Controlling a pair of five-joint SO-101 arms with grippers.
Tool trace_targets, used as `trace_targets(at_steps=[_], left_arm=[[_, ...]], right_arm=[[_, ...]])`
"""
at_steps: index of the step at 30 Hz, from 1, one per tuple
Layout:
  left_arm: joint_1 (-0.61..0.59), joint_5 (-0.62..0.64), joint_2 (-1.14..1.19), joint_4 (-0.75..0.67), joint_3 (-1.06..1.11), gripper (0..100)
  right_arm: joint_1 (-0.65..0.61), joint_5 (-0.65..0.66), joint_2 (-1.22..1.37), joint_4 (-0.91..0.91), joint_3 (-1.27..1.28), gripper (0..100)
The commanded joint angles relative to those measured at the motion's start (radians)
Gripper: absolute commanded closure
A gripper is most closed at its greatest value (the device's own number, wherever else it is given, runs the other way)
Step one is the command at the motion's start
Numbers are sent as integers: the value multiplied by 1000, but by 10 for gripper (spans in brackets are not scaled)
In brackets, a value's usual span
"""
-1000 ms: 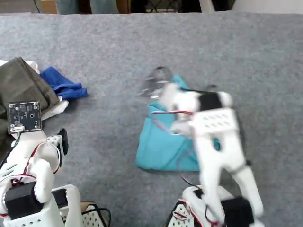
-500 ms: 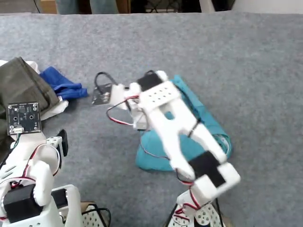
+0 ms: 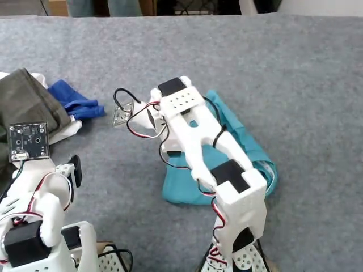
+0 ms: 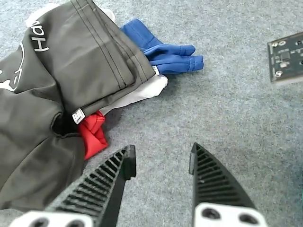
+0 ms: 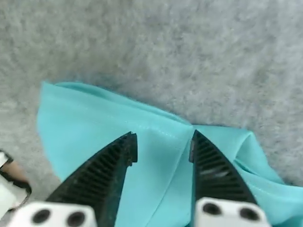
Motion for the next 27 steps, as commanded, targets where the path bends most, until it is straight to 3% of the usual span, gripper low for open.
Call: trace_targets(at_steps=[1,27], left_arm=[[-4,0,3,-6,-42,794],[-5,-2,2,-6,-5,793]], right_arm=[[29,9,-1,20,-35,795],[89,40,93,-66,-25,794]])
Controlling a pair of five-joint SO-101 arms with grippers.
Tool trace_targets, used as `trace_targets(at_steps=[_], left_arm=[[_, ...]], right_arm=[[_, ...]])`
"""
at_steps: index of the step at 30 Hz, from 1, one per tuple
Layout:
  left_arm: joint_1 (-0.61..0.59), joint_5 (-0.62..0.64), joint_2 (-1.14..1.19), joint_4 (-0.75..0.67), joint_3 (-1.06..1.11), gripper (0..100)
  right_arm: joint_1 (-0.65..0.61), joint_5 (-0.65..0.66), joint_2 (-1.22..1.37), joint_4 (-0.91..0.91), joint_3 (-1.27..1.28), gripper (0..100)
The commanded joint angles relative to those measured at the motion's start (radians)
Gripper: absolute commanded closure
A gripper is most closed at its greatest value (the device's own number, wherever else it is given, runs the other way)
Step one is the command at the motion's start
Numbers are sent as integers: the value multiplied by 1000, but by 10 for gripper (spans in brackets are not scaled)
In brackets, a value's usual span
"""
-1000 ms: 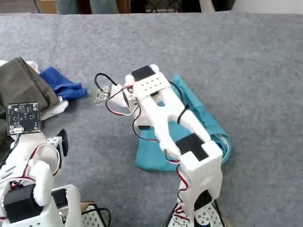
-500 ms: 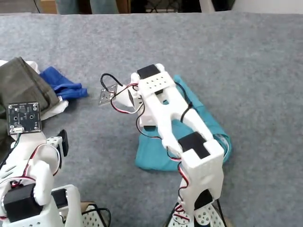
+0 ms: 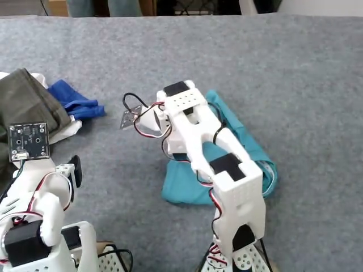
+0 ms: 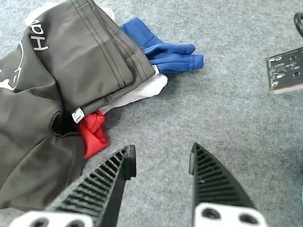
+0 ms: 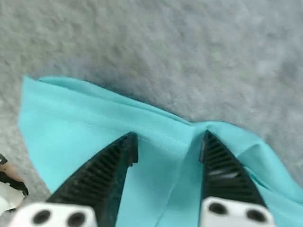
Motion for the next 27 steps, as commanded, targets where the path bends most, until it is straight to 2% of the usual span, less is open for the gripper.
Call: trace_targets(at_steps=[1,3,24,27], left_arm=[[-5,-2,2,-6,-10,793],[-8,-3,2,-6,-12,793],[-12,-6,2,-5,-7,793],[-12,-8,2,-5,-7,793]], right_arm=[[37,8,-8,-2,-59,821],[40,8,-8,-2,-61,865],[-2,12,-5,-29,-53,873],[0,12,-5,-29,-53,920]])
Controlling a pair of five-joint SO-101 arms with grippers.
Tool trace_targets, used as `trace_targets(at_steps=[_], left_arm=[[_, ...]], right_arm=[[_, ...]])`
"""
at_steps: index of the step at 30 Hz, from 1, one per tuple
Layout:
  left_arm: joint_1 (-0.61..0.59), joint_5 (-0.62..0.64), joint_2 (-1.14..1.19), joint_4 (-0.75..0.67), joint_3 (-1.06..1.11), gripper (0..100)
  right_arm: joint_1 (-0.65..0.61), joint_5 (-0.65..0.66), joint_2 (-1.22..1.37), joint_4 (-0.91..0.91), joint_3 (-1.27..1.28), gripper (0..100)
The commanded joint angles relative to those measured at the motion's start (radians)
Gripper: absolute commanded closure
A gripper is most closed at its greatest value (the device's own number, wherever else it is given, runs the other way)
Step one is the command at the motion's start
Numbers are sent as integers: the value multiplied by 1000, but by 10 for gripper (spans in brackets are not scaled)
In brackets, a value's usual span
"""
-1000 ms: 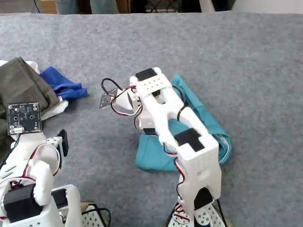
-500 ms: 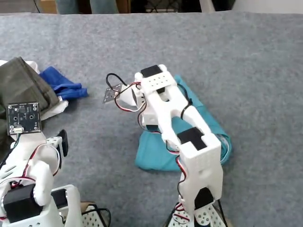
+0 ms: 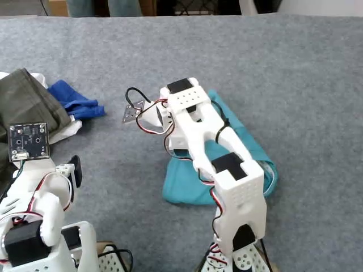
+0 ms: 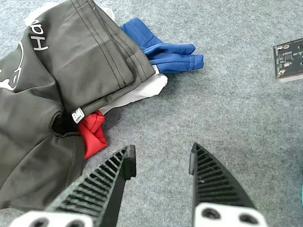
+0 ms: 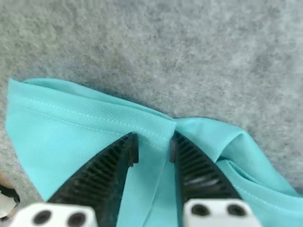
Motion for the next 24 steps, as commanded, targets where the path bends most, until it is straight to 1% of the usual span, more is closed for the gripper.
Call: trace_targets(at_steps=[1,4,8,12,19,22,24], left_arm=[[-12,-8,2,-5,-7,793],[-12,-8,2,-5,-10,793],[-12,-9,2,-2,-10,793],[-13,-9,-2,0,-13,793],[-13,-6,3,-2,-13,793],[-22,-5,3,-5,-15,793],[-67,-3,3,-5,-22,793]], right_arm=[[-17,12,-5,-5,-35,940],[-17,9,-5,2,-35,985],[-14,9,-16,3,-51,984],[-3,-8,-82,64,-137,984],[-5,-158,-269,186,-463,984],[-55,-278,-318,186,-659,984],[-84,-353,-325,166,-812,984]])
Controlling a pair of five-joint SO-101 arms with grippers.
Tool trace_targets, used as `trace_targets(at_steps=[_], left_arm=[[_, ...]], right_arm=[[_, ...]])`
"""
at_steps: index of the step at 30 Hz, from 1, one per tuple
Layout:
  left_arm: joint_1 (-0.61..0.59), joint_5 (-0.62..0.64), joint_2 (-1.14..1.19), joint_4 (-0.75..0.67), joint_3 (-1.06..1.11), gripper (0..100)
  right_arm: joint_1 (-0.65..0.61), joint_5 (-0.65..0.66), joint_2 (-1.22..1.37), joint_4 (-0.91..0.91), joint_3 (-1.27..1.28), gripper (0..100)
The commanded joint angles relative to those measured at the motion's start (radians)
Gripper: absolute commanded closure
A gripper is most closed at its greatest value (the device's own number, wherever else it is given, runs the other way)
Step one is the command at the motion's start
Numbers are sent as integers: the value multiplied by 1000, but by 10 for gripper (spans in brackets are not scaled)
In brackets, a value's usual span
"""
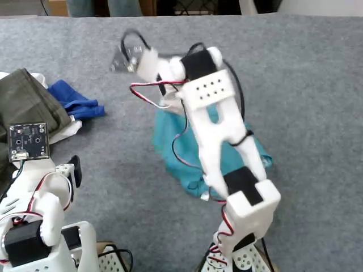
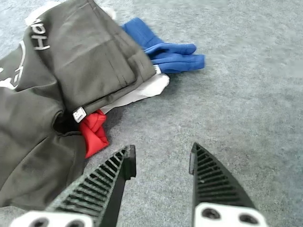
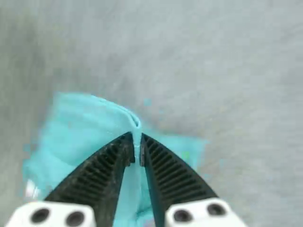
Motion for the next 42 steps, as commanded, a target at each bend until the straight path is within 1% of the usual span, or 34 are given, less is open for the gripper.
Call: trace_targets(at_steps=[1,4,7,12,14,15,17,21,23,25,27,29,31,34,37,40,42], left_arm=[[-79,-2,3,-2,-31,793],[-196,-8,3,3,-81,793],[-283,-8,3,3,-125,793],[-360,-9,3,5,-191,793],[-374,-9,3,21,-223,793],[-375,-9,3,34,-240,793],[-371,-9,3,61,-265,793],[-369,-8,5,69,-269,793],[-367,-5,5,66,-263,793],[-332,-2,15,66,-263,793],[-272,0,48,66,-265,793],[-223,3,106,66,-268,793],[-168,32,189,61,-280,793],[-77,41,333,21,-312,794],[44,37,463,-43,-344,794],[154,11,575,-144,-387,794],[217,31,658,-238,-412,794]], right_arm=[[-58,-137,-65,-29,-320,984],[-89,-210,-64,-121,-541,985],[-133,-233,-71,-256,-676,985],[-209,-227,-73,-488,-805,985],[-207,-227,-73,-554,-816,985],[-195,-227,-73,-562,-805,985],[-132,-226,-73,-526,-765,985],[35,-226,-64,-330,-656,985],[127,-226,-64,-227,-550,985],[227,-224,-64,-141,-432,985],[322,-219,-64,-98,-314,985],[411,-163,-62,-100,-171,985],[486,-94,-64,-124,-24,985],[597,-14,-65,-226,209,985],[680,77,-73,-367,452,985],[732,132,-73,-483,665,985],[760,140,-73,-572,791,985]])
